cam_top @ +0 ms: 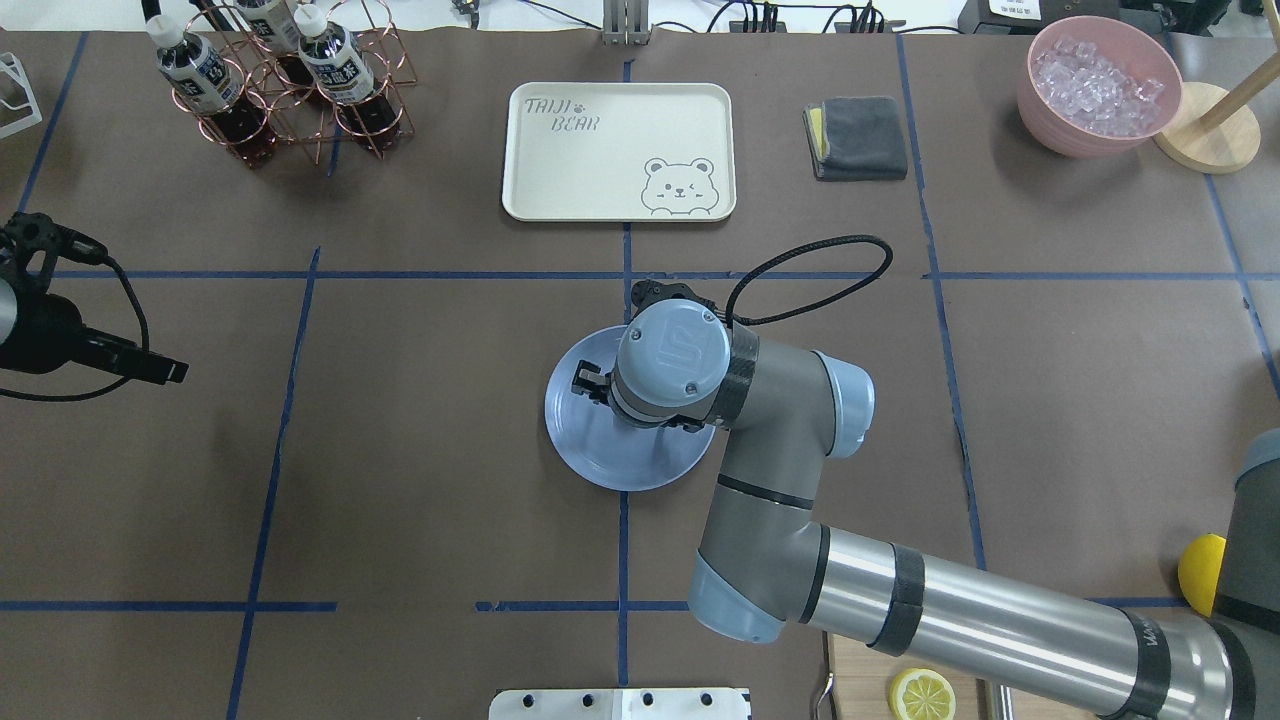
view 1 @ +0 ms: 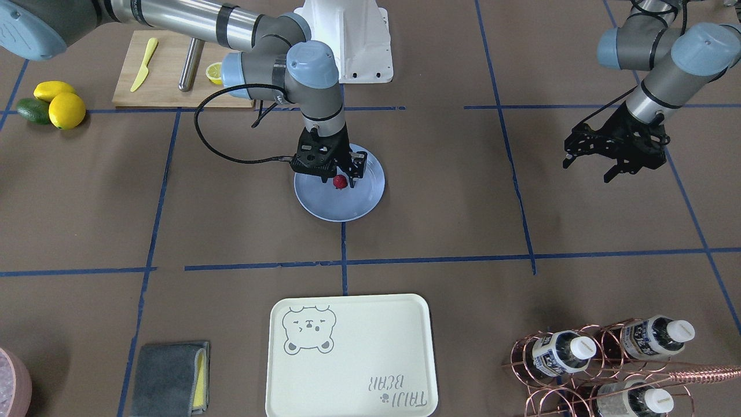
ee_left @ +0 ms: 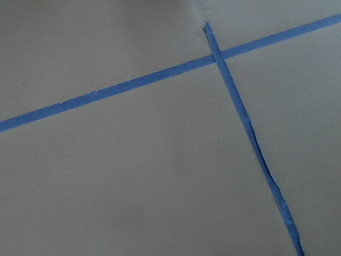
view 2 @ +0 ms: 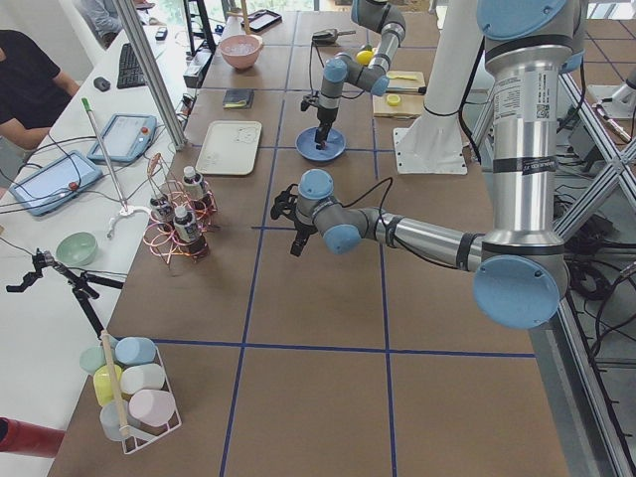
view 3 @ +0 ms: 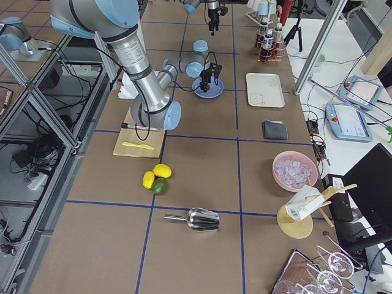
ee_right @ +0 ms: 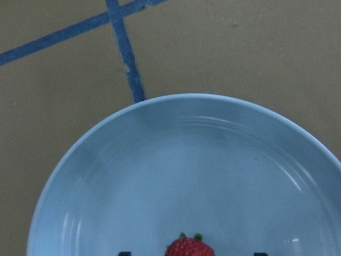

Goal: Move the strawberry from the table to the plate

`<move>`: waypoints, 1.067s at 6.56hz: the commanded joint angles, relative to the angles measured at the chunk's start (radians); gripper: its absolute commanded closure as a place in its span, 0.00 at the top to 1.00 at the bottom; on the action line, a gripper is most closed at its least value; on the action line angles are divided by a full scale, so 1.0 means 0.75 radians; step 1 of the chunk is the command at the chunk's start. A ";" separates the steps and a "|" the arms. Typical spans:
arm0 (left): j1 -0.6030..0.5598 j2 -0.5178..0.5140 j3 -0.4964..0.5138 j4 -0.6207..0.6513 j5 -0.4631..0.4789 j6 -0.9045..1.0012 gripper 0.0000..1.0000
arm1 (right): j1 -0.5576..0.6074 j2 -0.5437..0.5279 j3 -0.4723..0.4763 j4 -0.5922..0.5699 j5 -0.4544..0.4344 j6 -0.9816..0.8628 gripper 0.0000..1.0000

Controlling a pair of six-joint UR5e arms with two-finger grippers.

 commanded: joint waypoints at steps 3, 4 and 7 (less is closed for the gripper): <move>-0.217 0.111 0.011 0.006 -0.016 0.344 0.99 | 0.297 -0.517 0.617 -0.082 0.374 -0.250 1.00; -0.334 0.136 0.033 0.014 -0.032 0.489 0.99 | 0.497 -0.709 0.702 -0.080 0.545 -0.489 1.00; -0.855 0.014 0.060 0.645 -0.193 1.072 0.99 | 1.129 -1.023 0.555 -0.120 0.778 -1.547 1.00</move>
